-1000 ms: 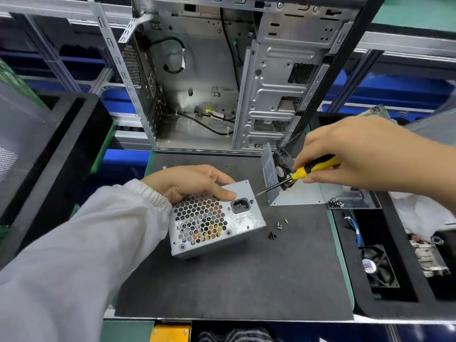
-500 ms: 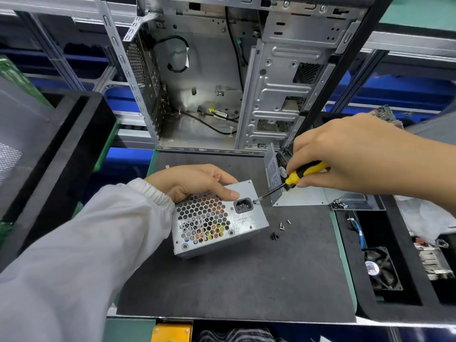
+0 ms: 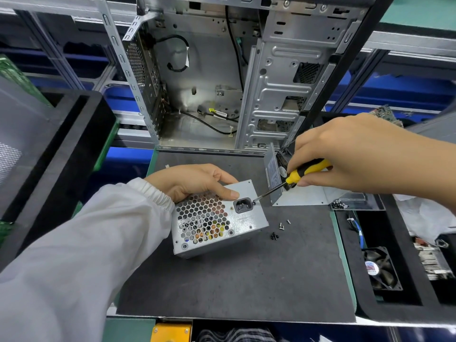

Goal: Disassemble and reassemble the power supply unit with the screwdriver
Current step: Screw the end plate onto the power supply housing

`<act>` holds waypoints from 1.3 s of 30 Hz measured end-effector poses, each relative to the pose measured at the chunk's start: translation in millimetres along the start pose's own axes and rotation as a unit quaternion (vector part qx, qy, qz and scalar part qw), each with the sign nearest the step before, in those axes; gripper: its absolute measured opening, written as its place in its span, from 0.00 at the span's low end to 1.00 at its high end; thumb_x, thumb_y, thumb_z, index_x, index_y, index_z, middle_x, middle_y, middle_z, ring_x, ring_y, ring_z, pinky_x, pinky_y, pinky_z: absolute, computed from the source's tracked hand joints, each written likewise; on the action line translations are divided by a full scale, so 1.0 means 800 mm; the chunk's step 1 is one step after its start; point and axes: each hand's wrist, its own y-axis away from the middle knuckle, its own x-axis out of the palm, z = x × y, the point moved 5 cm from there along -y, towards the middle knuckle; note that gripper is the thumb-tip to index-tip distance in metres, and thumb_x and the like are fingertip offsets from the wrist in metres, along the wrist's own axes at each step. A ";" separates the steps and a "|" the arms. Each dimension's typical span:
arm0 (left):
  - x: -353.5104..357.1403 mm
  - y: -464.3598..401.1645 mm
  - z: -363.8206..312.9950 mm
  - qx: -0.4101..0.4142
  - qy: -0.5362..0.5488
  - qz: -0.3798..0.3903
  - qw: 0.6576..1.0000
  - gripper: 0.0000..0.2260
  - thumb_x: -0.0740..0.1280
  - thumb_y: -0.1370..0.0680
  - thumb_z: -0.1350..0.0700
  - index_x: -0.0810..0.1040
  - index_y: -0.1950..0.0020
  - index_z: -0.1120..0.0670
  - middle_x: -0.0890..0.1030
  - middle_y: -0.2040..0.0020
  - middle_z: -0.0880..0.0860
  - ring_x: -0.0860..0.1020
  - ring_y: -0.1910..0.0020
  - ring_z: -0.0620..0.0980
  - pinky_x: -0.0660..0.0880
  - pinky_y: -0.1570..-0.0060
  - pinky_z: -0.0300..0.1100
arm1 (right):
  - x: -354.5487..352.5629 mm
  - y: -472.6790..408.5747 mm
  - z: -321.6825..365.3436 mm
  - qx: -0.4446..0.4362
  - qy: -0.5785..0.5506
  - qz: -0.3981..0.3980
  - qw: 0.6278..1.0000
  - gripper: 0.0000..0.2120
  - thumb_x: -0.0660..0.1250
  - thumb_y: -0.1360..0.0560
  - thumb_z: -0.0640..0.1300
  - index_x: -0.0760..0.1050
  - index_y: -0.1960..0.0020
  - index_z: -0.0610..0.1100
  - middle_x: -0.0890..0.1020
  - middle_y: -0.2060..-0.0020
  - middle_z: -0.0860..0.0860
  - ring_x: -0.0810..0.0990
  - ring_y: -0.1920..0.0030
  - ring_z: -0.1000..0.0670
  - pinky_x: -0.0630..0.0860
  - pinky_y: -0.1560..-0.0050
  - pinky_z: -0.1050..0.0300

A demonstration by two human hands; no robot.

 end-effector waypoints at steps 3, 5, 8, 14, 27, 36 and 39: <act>0.000 0.000 0.000 -0.002 0.000 0.002 1.000 0.13 0.69 0.23 0.60 0.81 0.39 0.59 0.81 0.43 0.65 0.83 0.58 0.53 0.80 0.57 0.44 | -0.001 0.001 -0.003 0.000 -0.006 -0.004 1.000 0.15 0.57 0.30 0.64 0.76 0.48 0.65 0.72 0.59 0.66 0.65 0.61 0.60 0.53 0.72 0.65; 0.000 0.000 0.000 -0.001 0.000 0.003 1.000 0.13 0.69 0.23 0.60 0.81 0.39 0.59 0.81 0.43 0.65 0.83 0.58 0.53 0.80 0.57 0.44 | 0.000 0.001 -0.003 -0.002 -0.010 -0.005 1.000 0.14 0.58 0.30 0.63 0.76 0.48 0.65 0.71 0.60 0.67 0.65 0.62 0.60 0.53 0.72 0.66; 0.000 0.001 -0.002 0.000 0.000 0.003 1.000 0.13 0.69 0.23 0.60 0.81 0.39 0.59 0.82 0.46 0.64 0.83 0.59 0.53 0.80 0.57 0.44 | 0.000 0.001 -0.002 -0.002 -0.018 -0.005 1.000 0.13 0.58 0.30 0.64 0.76 0.49 0.65 0.70 0.62 0.67 0.66 0.64 0.60 0.53 0.72 0.66; 0.009 0.010 -0.014 0.126 -0.096 0.006 0.987 0.19 0.68 0.21 0.60 0.71 0.31 0.49 0.84 0.54 0.56 0.80 0.60 0.51 0.77 0.59 0.40 | -0.007 0.007 -0.011 0.013 -0.104 -0.053 0.993 0.13 0.60 0.32 0.62 0.79 0.52 0.63 0.77 0.61 0.64 0.71 0.65 0.60 0.65 0.73 0.62; 0.003 0.010 -0.017 0.154 -0.071 0.010 0.985 0.10 0.67 0.20 0.60 0.77 0.40 0.58 0.84 0.49 0.49 0.81 0.55 0.47 0.78 0.57 0.36 | 0.034 0.008 -0.019 0.085 -0.233 -0.129 0.960 0.12 0.64 0.32 0.59 0.80 0.52 0.59 0.78 0.60 0.62 0.75 0.60 0.57 0.74 0.65 0.54; 0.003 0.009 -0.015 0.157 -0.069 -0.011 0.985 0.11 0.65 0.19 0.54 0.81 0.41 0.58 0.85 0.53 0.47 0.81 0.54 0.41 0.75 0.55 0.30 | 0.040 0.007 -0.021 0.089 -0.257 -0.132 0.953 0.10 0.64 0.32 0.59 0.80 0.53 0.59 0.77 0.61 0.63 0.75 0.61 0.58 0.73 0.66 0.54; 0.002 0.008 -0.014 0.153 -0.054 -0.013 0.987 0.12 0.65 0.19 0.54 0.82 0.41 0.58 0.85 0.49 0.55 0.82 0.53 0.46 0.76 0.55 0.32 | 0.046 0.005 -0.022 0.093 -0.273 -0.128 0.949 0.12 0.63 0.32 0.60 0.79 0.53 0.59 0.79 0.62 0.64 0.76 0.61 0.60 0.74 0.65 0.54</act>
